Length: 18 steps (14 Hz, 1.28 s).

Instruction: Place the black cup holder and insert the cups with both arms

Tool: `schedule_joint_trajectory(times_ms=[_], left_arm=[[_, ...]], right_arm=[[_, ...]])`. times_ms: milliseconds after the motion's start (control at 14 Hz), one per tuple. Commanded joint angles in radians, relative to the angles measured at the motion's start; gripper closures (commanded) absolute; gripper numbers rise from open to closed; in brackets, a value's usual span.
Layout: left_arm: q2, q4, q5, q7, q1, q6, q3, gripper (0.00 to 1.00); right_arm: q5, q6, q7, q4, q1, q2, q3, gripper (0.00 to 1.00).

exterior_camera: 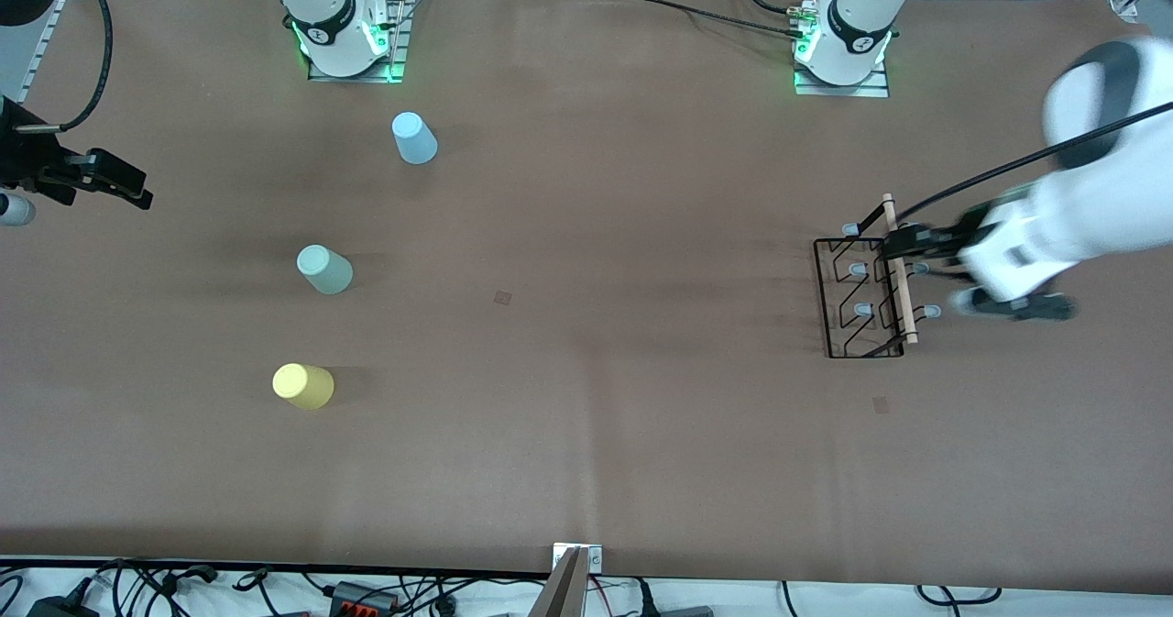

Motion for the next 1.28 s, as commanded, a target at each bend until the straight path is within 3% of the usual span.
schedule_joint_trajectory(times_ms=[0, 214, 499, 641, 784, 997, 1211], left_arm=[[0.025, 0.002, 0.013, -0.009, 0.009, 0.011, -0.002, 0.0], [0.011, -0.066, 0.075, -0.003, 0.017, 0.075, -0.004, 0.0], [-0.107, -0.306, 0.085, 0.058, 0.04, 0.258, -0.004, 0.0], [-0.109, -0.325, 0.086, 0.066, 0.047, 0.258, -0.001, 0.02], [-0.11, -0.365, 0.088, 0.066, 0.047, 0.267, 0.004, 0.11], [-0.11, -0.385, 0.108, 0.066, 0.081, 0.269, 0.004, 0.14], [-0.11, -0.414, 0.109, 0.066, 0.083, 0.287, 0.005, 0.25]], right_arm=[[0.011, 0.004, -0.013, -0.014, -0.001, -0.014, 0.001, 0.0], [0.012, 0.003, -0.013, -0.014, -0.001, -0.012, 0.001, 0.0], [0.012, 0.001, -0.013, -0.016, -0.001, -0.006, 0.001, 0.0], [0.012, 0.001, -0.011, -0.016, -0.001, -0.005, 0.001, 0.0], [0.012, 0.0, -0.013, -0.016, -0.001, -0.005, 0.001, 0.0], [0.012, 0.003, -0.013, -0.016, -0.001, 0.007, 0.002, 0.0], [0.014, 0.001, -0.011, -0.013, -0.003, 0.026, 0.002, 0.0]])
